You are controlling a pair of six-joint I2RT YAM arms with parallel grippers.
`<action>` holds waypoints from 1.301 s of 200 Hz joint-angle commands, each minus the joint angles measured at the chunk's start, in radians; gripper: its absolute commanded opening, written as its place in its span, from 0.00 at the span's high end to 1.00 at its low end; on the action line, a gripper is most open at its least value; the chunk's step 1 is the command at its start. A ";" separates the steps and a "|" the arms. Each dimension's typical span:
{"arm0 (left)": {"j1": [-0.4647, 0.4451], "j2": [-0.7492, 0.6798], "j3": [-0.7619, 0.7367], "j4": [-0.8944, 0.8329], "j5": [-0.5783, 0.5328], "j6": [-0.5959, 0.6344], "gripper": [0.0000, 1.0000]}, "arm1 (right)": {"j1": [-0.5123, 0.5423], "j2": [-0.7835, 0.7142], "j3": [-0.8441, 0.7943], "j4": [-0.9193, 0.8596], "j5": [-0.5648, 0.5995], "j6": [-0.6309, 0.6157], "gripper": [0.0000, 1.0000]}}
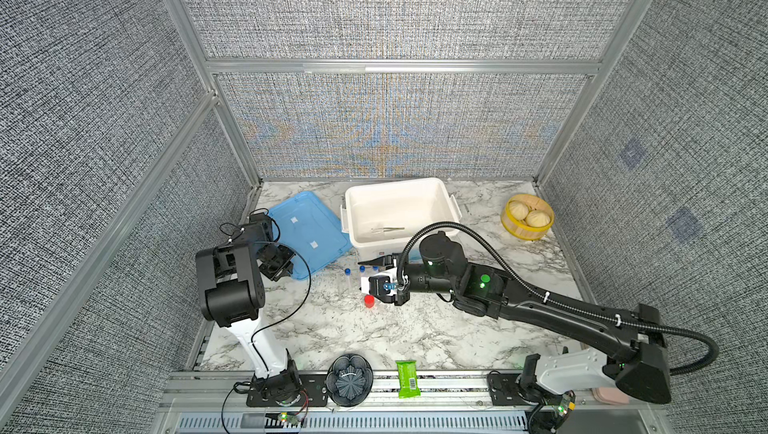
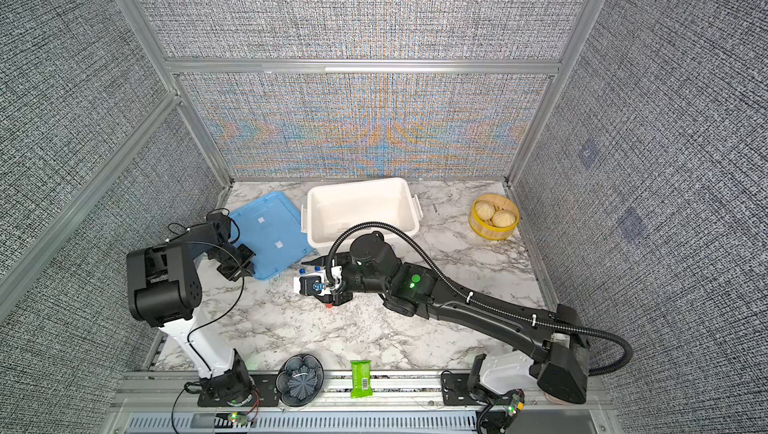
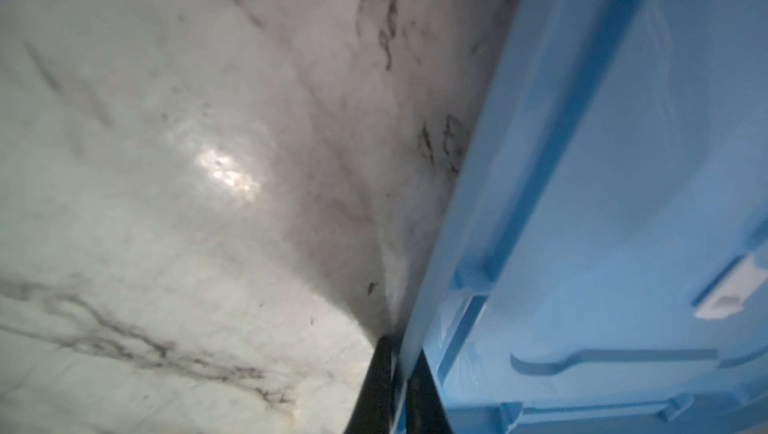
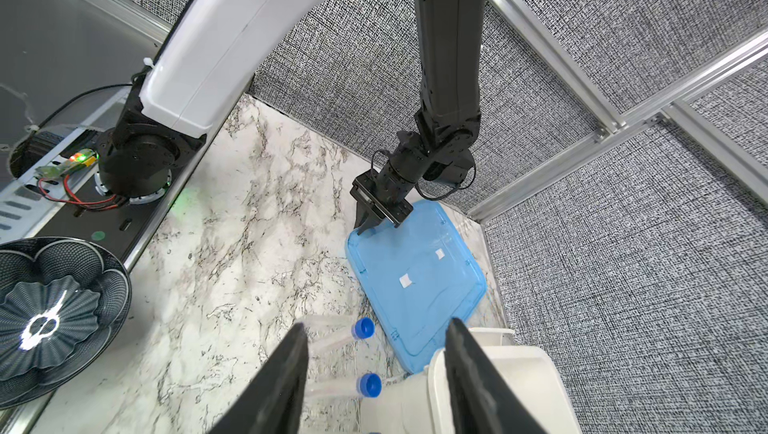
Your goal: Organize the chemistry lab equipment
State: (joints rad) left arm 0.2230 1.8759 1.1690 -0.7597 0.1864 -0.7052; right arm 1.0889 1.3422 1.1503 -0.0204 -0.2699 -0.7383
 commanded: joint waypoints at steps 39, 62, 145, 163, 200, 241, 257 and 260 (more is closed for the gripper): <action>-0.001 -0.050 -0.014 -0.023 -0.034 -0.095 1.00 | 0.004 0.094 0.029 -0.003 -0.007 -0.035 0.43; 0.000 -0.119 -0.005 -0.071 -0.031 -0.090 1.00 | 0.032 0.167 0.085 -0.037 -0.016 -0.063 0.41; 0.000 -0.268 0.031 -0.242 0.150 -0.094 1.00 | 0.137 0.637 0.429 -0.044 0.245 -0.267 0.37; 0.001 -0.288 0.050 -0.284 0.142 -0.087 1.00 | 0.139 0.742 0.515 -0.023 0.338 -0.309 0.35; 0.002 -0.319 0.067 -0.322 0.178 -0.087 1.00 | 0.137 0.884 0.673 -0.021 0.457 -0.412 0.35; 0.003 -0.339 0.102 -0.387 0.198 -0.088 1.00 | 0.121 0.970 0.727 0.043 0.515 -0.516 0.37; 0.002 -0.357 0.111 -0.408 0.199 -0.088 1.00 | 0.119 0.996 0.745 0.066 0.557 -0.563 0.38; 0.003 -0.360 0.113 -0.412 0.200 -0.088 1.00 | 0.117 0.999 0.747 0.072 0.563 -0.568 0.38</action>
State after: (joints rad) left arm 0.2241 1.5406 1.2648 -1.1286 0.3607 -0.8043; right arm 1.2102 2.3177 1.8778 0.0040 0.2123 -1.2201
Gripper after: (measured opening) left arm 0.049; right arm 0.623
